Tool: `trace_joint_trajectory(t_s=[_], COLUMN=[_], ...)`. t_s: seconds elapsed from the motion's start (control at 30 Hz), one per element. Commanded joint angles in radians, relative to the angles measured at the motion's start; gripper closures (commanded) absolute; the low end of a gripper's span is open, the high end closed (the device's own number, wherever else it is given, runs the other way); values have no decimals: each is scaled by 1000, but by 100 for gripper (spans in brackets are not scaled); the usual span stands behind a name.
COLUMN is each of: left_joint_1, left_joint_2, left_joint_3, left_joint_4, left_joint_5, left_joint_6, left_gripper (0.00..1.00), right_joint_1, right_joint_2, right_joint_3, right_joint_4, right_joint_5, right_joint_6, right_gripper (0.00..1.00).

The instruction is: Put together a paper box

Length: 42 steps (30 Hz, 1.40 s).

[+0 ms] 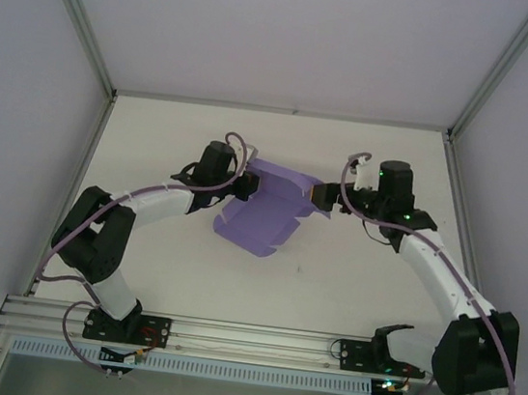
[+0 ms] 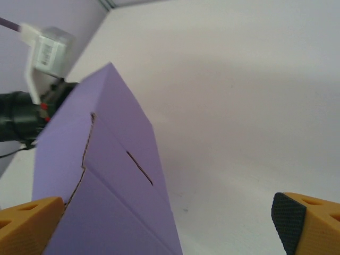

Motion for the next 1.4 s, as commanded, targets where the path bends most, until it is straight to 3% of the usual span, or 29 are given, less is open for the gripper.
trace_joint_trajectory(t_s=[0.0,0.43,0.6,0.73,0.93,1.03,1.23,1.37], left_joint_1=[-30,-129,-135,-130,-115,-111,-112,-112], left_joint_2=[4,13,25,28,7,6,12,9], left_joint_3=[41,89,101,111,108,121,141,138], left_joint_4=[-54,-130,-164,-192,-208,-239,-269,-270], left_joint_5=[-55,-235,-298,-368,-388,-433,-431,-434], left_joint_6=[19,33,-27,-50,-49,-54,-74,-76], left_gripper=[100,100,100,100,100,100,100,100], right_joint_1=[35,181,195,197,194,194,195,194], right_joint_2=[46,193,166,85,-27,-48,13,105], right_joint_3=[42,51,15,-17,-79,-105,-122,-82], right_joint_4=[10,193,223,114,-93,-142,-110,-115], right_joint_5=[143,492,613,636,671,631,544,594], right_joint_6=[9,113,139,90,85,75,80,87], right_gripper=[0,0,0,0,0,0,0,0])
